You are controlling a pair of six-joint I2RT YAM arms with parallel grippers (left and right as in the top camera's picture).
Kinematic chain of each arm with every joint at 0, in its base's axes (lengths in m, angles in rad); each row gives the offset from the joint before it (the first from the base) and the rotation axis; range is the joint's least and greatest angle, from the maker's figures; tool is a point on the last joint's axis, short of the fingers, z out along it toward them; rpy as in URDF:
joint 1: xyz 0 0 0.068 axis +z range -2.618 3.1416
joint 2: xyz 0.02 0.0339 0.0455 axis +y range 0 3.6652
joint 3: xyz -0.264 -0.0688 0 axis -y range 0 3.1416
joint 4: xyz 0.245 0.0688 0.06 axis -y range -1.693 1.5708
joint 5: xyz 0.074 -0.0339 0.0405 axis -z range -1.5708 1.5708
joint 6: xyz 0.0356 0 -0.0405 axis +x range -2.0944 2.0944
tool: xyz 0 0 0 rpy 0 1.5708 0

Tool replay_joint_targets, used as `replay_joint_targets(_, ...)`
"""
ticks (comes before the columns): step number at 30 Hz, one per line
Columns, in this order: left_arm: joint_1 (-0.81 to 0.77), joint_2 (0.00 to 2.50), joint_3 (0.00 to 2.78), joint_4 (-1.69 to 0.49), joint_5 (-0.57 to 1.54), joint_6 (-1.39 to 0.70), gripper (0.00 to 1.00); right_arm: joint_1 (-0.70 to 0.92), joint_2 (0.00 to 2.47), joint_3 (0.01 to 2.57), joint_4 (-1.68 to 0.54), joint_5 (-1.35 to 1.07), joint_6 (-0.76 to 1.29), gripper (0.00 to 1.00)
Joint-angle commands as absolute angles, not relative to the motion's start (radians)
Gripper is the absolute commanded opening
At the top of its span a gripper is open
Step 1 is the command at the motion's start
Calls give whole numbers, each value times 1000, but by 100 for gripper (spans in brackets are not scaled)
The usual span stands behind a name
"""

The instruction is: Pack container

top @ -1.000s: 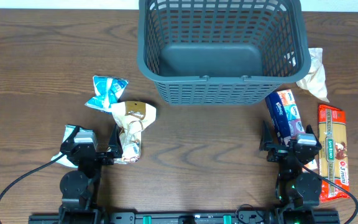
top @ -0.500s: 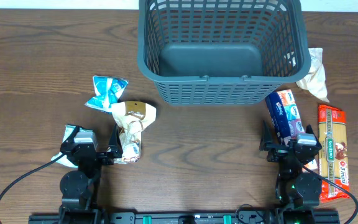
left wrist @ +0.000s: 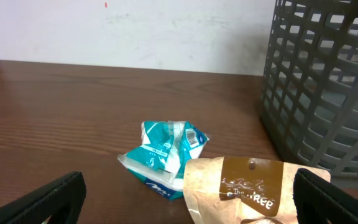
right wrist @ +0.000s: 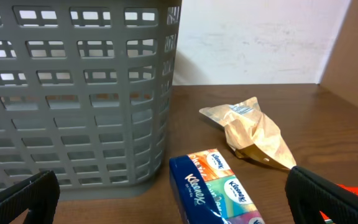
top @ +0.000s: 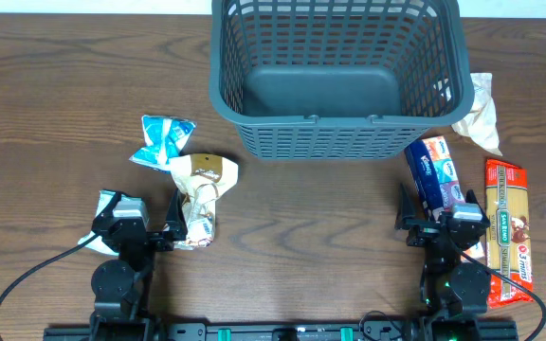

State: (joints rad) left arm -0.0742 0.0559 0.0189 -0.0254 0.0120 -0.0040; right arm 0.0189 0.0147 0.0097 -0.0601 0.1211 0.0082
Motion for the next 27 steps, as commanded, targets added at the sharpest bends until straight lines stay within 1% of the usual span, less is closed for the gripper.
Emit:
replay_joint_targets(1, -77, 48, 4, -71, 15, -9, 99, 14, 7, 6, -69, 59, 23, 99)
replay_joint_targets(7, -77, 48, 4, -71, 15, -9, 99, 14, 10, 6, -73, 20, 31, 99)
replay_joint_targets(10, -77, 48, 4, -71, 14, -9, 99, 14, 10, 8, -55, -16, 121, 99)
replay_joint_targets(14, -77, 48, 4, -71, 15, -9, 99, 0, 27, 72, -75, -43, 134, 99)
replay_joint_targets(16, -77, 48, 4, -71, 15, -9, 99, -23, 70, 141, -113, -38, 104, 99)
replay_joint_targets(20, -77, 48, 4, -71, 15, -9, 99, -93, 250, 365, -284, -62, -8, 99)
replay_joint_targets(23, -77, 48, 4, -71, 15, -9, 99, -135, 413, 568, -486, -63, -33, 99)
replay_joint_targets(27, -77, 48, 4, -71, 14, -9, 99, -169, 633, 859, -820, -61, -32, 99)
